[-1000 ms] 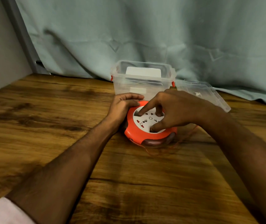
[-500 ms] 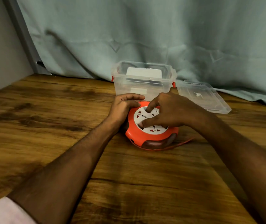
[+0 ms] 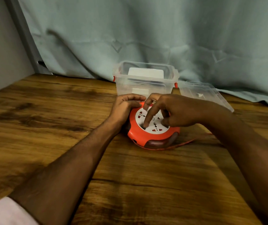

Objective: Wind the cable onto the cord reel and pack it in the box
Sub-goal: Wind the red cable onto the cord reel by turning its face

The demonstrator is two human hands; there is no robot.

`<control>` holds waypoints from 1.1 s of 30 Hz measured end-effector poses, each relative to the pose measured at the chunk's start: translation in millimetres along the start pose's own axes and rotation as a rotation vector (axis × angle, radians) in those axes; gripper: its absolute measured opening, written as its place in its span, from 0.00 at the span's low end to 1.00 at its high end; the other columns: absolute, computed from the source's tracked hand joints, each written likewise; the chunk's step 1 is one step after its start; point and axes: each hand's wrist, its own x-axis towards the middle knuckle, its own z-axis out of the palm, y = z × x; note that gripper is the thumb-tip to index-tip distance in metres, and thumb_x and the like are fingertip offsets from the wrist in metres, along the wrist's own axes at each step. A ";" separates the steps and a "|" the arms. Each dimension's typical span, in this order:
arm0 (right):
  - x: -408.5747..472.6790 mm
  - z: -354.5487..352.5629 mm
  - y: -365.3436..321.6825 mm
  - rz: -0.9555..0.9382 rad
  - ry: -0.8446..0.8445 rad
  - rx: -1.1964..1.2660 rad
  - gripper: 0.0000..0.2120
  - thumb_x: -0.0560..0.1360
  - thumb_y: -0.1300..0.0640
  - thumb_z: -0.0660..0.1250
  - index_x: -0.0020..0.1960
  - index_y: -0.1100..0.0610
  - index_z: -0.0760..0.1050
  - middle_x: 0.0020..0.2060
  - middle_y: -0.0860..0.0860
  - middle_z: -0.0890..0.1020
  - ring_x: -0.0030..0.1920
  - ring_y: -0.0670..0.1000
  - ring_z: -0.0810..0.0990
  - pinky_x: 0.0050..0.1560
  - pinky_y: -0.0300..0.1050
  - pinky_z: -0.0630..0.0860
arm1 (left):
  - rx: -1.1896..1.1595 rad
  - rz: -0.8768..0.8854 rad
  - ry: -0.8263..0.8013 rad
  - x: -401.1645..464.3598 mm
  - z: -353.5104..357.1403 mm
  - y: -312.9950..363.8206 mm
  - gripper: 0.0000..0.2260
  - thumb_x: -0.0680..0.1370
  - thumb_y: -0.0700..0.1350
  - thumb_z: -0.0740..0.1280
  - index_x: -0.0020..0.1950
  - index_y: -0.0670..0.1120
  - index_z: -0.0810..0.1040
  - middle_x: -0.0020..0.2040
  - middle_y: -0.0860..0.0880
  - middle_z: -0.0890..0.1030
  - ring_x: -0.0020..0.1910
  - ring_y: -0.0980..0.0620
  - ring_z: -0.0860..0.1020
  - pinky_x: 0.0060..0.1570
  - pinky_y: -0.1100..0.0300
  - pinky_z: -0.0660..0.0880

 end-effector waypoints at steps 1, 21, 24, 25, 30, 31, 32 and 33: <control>-0.1 0.3 1.0 0.011 -0.006 -0.010 0.30 0.73 0.67 0.73 0.56 0.31 0.81 0.68 0.41 0.71 0.44 0.25 0.72 0.35 0.33 0.72 | 0.000 -0.002 0.002 0.5 0.2 -0.5 0.15 0.73 0.28 0.62 0.57 0.31 0.80 0.53 0.29 0.82 0.47 0.39 0.81 0.52 0.50 0.78; -0.8 0.5 -10.8 0.112 -0.046 -0.064 0.31 0.70 0.57 0.74 0.62 0.25 0.75 0.59 0.40 0.74 0.59 0.45 0.74 0.56 0.47 0.78 | 0.005 0.018 -0.023 -2.0 -0.9 1.6 0.14 0.73 0.29 0.63 0.57 0.33 0.81 0.50 0.36 0.84 0.42 0.47 0.84 0.43 0.59 0.83; -1.0 0.9 -11.0 0.104 -0.024 -0.111 0.29 0.69 0.49 0.76 0.64 0.25 0.73 0.57 0.41 0.77 0.56 0.43 0.75 0.53 0.46 0.77 | 0.001 0.019 -0.014 -2.1 -0.7 2.3 0.15 0.73 0.28 0.63 0.57 0.34 0.81 0.48 0.37 0.84 0.42 0.46 0.83 0.42 0.59 0.82; -1.0 1.3 -10.9 0.104 -0.005 -0.137 0.29 0.68 0.45 0.76 0.65 0.25 0.72 0.55 0.41 0.78 0.54 0.43 0.76 0.53 0.48 0.77 | 0.001 0.020 -0.008 -1.9 -0.7 2.0 0.15 0.73 0.28 0.63 0.56 0.34 0.82 0.47 0.37 0.84 0.42 0.46 0.83 0.42 0.58 0.82; 1.6 5.2 -9.4 0.108 0.189 -0.249 0.29 0.63 0.29 0.73 0.64 0.30 0.77 0.33 0.34 0.70 0.37 0.38 0.69 0.41 0.46 0.70 | 0.015 0.035 0.018 -1.9 -0.3 1.4 0.15 0.73 0.28 0.63 0.56 0.34 0.82 0.49 0.34 0.84 0.46 0.42 0.83 0.48 0.53 0.80; 2.7 6.1 -10.1 0.131 0.220 -0.259 0.31 0.62 0.27 0.72 0.63 0.32 0.78 0.33 0.34 0.69 0.37 0.40 0.69 0.42 0.46 0.69 | 0.013 0.037 0.022 -2.1 -0.2 1.6 0.14 0.73 0.28 0.63 0.56 0.34 0.82 0.50 0.33 0.84 0.47 0.41 0.82 0.49 0.52 0.80; 4.0 7.6 -10.6 0.159 0.239 -0.262 0.32 0.60 0.25 0.71 0.63 0.33 0.79 0.36 0.36 0.72 0.39 0.41 0.70 0.42 0.46 0.70 | 0.009 0.040 0.028 -2.3 -0.2 2.1 0.14 0.73 0.28 0.63 0.56 0.34 0.82 0.51 0.32 0.83 0.47 0.40 0.82 0.50 0.51 0.80; 5.4 9.6 -10.7 0.185 0.257 -0.255 0.34 0.59 0.24 0.69 0.62 0.35 0.80 0.41 0.38 0.76 0.42 0.42 0.70 0.42 0.46 0.71 | 0.008 0.043 0.036 -2.3 0.0 2.5 0.14 0.73 0.28 0.63 0.56 0.34 0.82 0.51 0.32 0.83 0.47 0.40 0.82 0.50 0.51 0.80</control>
